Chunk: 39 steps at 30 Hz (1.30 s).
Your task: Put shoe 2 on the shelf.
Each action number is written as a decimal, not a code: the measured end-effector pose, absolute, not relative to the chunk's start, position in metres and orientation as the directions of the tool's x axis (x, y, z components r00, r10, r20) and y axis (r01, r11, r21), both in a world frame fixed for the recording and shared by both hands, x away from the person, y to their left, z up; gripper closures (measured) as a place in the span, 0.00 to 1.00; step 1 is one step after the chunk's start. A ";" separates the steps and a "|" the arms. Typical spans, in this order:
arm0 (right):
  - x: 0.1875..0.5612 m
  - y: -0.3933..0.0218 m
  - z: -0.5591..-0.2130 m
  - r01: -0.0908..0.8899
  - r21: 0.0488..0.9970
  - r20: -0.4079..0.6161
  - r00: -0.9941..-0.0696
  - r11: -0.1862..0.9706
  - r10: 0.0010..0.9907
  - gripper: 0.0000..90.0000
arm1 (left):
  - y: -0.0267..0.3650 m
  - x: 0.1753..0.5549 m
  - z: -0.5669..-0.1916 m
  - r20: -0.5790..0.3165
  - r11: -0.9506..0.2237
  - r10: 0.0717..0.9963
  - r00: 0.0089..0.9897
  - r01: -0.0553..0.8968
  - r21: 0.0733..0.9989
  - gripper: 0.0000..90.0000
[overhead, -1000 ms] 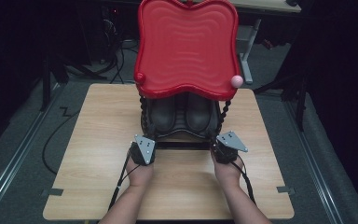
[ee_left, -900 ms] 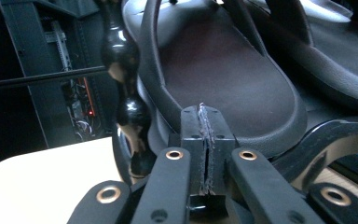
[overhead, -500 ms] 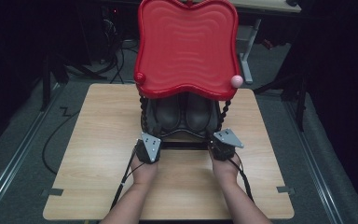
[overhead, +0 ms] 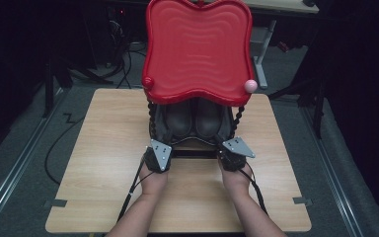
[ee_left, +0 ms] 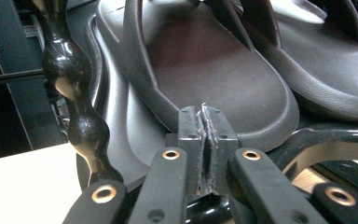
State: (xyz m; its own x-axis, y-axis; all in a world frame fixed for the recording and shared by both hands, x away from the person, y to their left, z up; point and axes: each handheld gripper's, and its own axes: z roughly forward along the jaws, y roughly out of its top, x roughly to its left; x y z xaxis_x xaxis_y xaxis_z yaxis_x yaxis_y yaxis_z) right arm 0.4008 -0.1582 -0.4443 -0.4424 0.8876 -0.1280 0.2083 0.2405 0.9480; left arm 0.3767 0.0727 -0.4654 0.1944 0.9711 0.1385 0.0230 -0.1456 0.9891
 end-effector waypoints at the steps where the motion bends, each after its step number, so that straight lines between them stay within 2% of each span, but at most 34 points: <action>1: 0.401 -0.158 -0.444 0.208 0.948 -0.128 -0.442 0.241 0.888 1.00 | 0.073 0.377 -0.465 0.138 -0.146 0.971 0.194 0.023 0.989 0.96; 17: 0.400 -0.155 -0.443 0.214 0.948 -0.117 -0.455 0.236 0.883 1.00 | 0.077 0.377 -0.464 0.151 -0.159 0.971 0.184 0.027 0.987 0.89; 25: 0.394 -0.163 -0.438 0.189 0.957 -0.113 -0.458 0.221 0.882 0.93 | 0.087 0.365 -0.465 0.148 -0.156 0.969 0.200 0.025 0.987 0.82; 33: 0.377 -0.183 -0.439 0.201 0.958 -0.078 -0.504 0.204 0.860 0.76 | 0.115 0.337 -0.471 0.134 -0.146 0.969 0.207 0.046 0.988 0.70; 36: 0.370 -0.193 -0.441 0.228 0.955 -0.050 -0.510 0.191 0.859 0.66 | 0.135 0.323 -0.469 0.109 -0.127 0.972 0.206 0.075 0.989 0.66; 37: 0.366 -0.201 -0.443 0.246 0.949 -0.045 -0.510 0.195 0.859 0.60 | 0.141 0.320 -0.469 0.104 -0.124 0.972 0.209 0.089 0.988 0.63; 39: 0.361 -0.211 -0.446 0.263 0.944 -0.043 -0.505 0.201 0.862 0.56 | 0.152 0.313 -0.468 0.092 -0.121 0.971 0.219 0.123 0.985 0.60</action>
State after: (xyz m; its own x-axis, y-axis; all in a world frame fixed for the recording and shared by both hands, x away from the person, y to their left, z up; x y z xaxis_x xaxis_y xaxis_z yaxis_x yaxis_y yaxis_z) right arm 0.3606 -0.2106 -0.4456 -0.5051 0.8620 -0.0427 0.2630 0.2008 0.9437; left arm 0.3130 0.1519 -0.4685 0.2189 0.9714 0.0918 0.1231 -0.1209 0.9850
